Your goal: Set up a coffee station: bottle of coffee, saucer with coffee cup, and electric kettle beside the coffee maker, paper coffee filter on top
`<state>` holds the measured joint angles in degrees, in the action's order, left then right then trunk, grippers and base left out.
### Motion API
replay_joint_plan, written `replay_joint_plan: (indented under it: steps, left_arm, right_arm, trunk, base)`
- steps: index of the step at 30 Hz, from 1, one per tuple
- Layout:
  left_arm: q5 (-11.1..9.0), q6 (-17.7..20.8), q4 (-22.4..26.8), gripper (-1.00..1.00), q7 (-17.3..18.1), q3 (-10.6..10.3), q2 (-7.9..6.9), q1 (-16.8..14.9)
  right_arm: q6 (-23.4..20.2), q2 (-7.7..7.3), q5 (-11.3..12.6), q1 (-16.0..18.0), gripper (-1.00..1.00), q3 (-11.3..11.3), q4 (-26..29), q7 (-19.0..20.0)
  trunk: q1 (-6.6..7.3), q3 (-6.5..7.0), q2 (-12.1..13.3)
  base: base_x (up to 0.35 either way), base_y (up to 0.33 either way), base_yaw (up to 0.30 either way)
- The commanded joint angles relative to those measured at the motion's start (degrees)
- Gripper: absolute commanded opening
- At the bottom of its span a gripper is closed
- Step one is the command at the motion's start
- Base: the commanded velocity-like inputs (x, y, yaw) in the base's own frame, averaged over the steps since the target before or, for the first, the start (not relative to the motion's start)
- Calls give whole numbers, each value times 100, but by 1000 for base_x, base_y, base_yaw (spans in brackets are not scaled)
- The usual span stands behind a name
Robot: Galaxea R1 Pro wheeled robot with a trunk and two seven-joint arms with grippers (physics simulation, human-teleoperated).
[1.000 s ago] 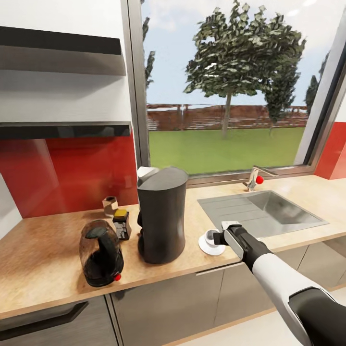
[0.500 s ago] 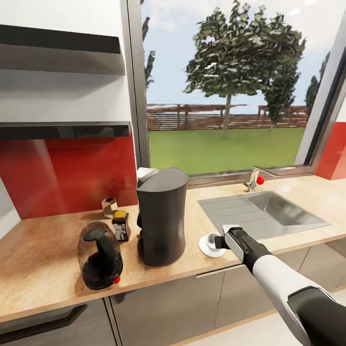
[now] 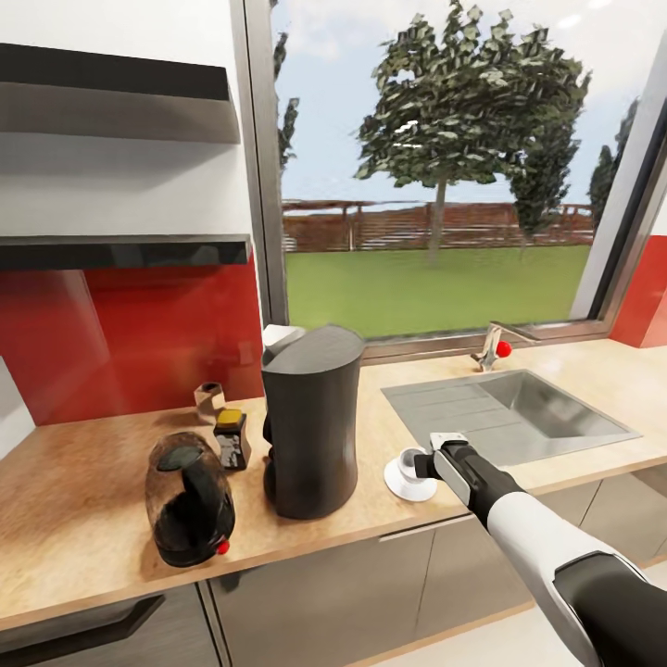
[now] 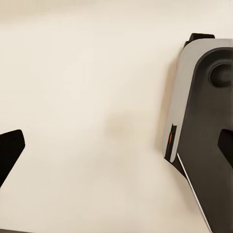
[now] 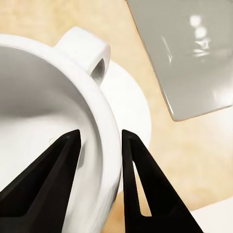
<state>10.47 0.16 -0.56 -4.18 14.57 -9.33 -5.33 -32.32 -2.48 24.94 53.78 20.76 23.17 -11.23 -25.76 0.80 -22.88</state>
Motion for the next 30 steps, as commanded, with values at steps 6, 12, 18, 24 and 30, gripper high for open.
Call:
replay_joint_plan:
  steps: [6, 12, 18, 24, 30]
  left_arm:
    - [60, 2, -6, 100, -18, 46, 2, -3]
    - [60, 2, -6, 100, -18, 46, -3, -3]
    - [60, 2, -6, 100, -13, 46, -2, -3]
    - [60, 2, -6, 100, -13, 46, -2, -3]
    - [60, 2, -6, 100, -14, 46, -5, -3]
  right_arm:
    - [-20, -7, 67, 1, -100, 42, 12, -37]
    - [-20, -7, 65, 1, -100, 42, 12, -37]
    - [-19, -7, 64, 1, -100, 39, 6, -37]
    - [-12, 13, 70, 1, -100, 42, -54, -33]
    - [-11, 45, 65, 1, -100, 42, -58, -30]
  trunk:
    - [-2, -2, -4]
    - [-2, -2, -4]
    - [-2, -2, -4]
    - [-2, -2, -4]
    - [-2, -2, -4]
  base:
    - [6, 0, 0]
    - [0, 0, 0]
    - [0, 0, 0]
    - [0, 0, 0]
    - [0, 0, 0]
